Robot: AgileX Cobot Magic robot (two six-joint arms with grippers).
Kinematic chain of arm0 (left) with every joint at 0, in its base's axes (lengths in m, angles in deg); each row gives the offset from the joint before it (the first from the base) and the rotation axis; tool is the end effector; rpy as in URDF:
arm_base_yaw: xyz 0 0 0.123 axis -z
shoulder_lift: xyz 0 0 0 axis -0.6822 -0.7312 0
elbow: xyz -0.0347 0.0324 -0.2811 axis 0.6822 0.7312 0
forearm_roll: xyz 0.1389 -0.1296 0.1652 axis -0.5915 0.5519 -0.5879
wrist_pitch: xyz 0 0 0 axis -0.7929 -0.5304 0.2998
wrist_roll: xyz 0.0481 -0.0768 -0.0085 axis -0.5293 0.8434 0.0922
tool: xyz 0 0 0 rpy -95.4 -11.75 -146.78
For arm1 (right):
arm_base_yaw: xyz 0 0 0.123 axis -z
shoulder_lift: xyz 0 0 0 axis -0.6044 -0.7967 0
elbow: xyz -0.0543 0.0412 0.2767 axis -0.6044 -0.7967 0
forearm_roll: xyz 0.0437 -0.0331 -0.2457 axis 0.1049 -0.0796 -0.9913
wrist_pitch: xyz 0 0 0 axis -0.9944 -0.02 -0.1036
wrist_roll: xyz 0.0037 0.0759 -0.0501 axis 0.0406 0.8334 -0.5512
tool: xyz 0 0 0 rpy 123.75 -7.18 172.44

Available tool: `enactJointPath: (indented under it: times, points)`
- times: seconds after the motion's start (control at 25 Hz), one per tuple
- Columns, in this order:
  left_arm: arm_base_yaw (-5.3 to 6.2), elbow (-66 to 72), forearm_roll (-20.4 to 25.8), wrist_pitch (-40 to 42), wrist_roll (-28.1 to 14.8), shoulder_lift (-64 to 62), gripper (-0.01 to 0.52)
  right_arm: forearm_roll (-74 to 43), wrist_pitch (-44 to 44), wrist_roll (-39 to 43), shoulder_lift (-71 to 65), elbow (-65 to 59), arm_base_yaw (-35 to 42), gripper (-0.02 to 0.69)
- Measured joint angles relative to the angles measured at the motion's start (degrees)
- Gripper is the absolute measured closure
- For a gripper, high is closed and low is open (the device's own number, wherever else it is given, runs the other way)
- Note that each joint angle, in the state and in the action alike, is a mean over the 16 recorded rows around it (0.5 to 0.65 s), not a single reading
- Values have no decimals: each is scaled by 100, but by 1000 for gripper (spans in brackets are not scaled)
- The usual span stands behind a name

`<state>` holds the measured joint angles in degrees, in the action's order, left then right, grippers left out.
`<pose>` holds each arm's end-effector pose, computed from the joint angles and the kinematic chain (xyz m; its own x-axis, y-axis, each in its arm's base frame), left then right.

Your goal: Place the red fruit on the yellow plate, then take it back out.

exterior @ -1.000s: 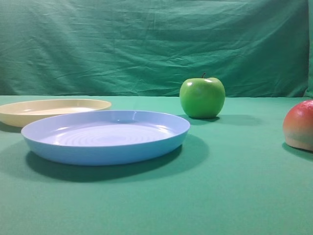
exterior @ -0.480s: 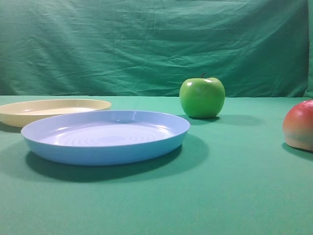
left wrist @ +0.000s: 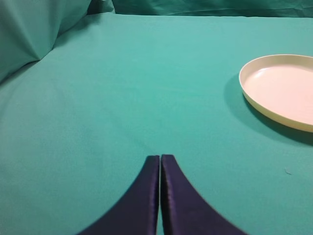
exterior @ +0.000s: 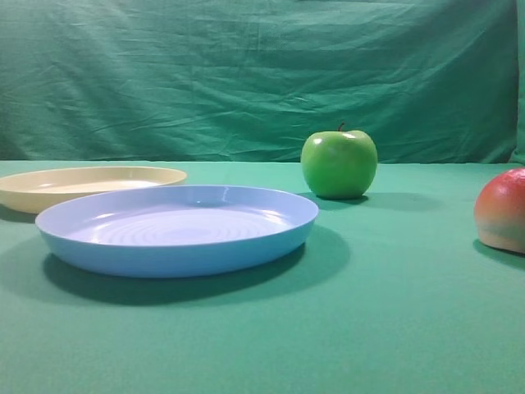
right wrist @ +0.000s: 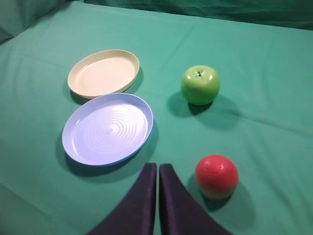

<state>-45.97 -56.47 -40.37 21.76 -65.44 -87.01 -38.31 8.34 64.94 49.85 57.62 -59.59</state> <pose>0.0509 0.0134 0.1775 -0.2594 -0.0390 -0.9650 -0.1721 0.9851 0.0065 0.0325 0.0319 0.3349 -0.4088 -0.1866 -0.8933 -0.5356 0.8416 0.0693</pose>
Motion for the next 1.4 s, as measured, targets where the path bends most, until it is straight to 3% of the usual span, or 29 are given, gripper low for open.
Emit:
enactJointPath:
  times: [0.48, 0.96, 1.4]
  points:
    - [0, 0, 0, 0, 0, 0, 514, -439, 782, -5, 582, -494, 655, 665]
    - [0, 0, 0, 0, 0, 0, 514, -508, 2460, -5, 1685, -2647, 2115, 665]
    - [0, 0, 0, 0, 0, 0, 514, -511, 3159, -56, 1913, -3917, 2560, 665]
